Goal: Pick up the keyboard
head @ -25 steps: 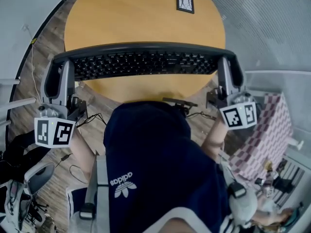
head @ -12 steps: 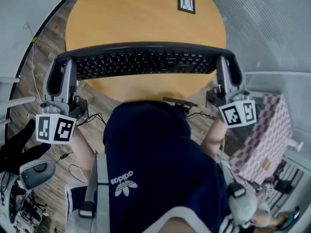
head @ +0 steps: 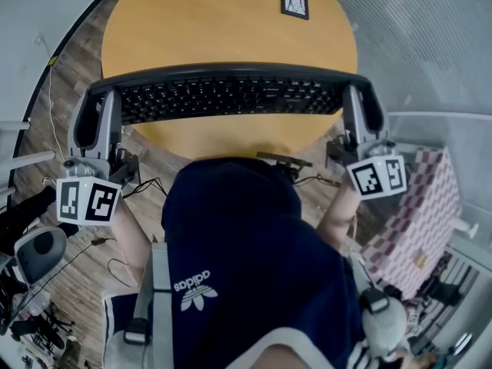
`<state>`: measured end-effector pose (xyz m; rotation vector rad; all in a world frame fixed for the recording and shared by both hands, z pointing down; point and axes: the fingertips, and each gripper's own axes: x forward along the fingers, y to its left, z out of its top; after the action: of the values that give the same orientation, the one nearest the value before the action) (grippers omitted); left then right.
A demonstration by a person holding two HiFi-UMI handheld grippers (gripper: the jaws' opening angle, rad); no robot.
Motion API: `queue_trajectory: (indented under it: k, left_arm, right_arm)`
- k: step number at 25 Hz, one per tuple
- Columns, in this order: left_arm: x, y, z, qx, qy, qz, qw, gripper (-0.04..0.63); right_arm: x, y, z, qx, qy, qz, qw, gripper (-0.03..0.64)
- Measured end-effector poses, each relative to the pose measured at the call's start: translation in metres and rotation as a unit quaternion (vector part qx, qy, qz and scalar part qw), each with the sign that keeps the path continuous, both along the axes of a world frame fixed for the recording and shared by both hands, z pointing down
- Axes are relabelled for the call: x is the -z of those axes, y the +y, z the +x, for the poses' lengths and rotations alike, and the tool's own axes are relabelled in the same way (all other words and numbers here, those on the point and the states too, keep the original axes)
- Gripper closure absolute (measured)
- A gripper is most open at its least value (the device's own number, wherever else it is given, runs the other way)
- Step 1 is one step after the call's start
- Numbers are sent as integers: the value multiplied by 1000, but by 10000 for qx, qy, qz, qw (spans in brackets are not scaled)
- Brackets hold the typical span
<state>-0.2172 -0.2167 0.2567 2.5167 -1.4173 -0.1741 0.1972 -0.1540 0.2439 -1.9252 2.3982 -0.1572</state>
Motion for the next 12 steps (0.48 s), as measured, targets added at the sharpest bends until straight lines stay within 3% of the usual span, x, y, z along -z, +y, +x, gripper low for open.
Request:
queue_trajectory:
  k: [12]
  left_arm:
    - [-6,-2,1,-59,-15,-73,10000,400]
  right_arm:
    - [-3,2,2,-54,55,-53,10000,442]
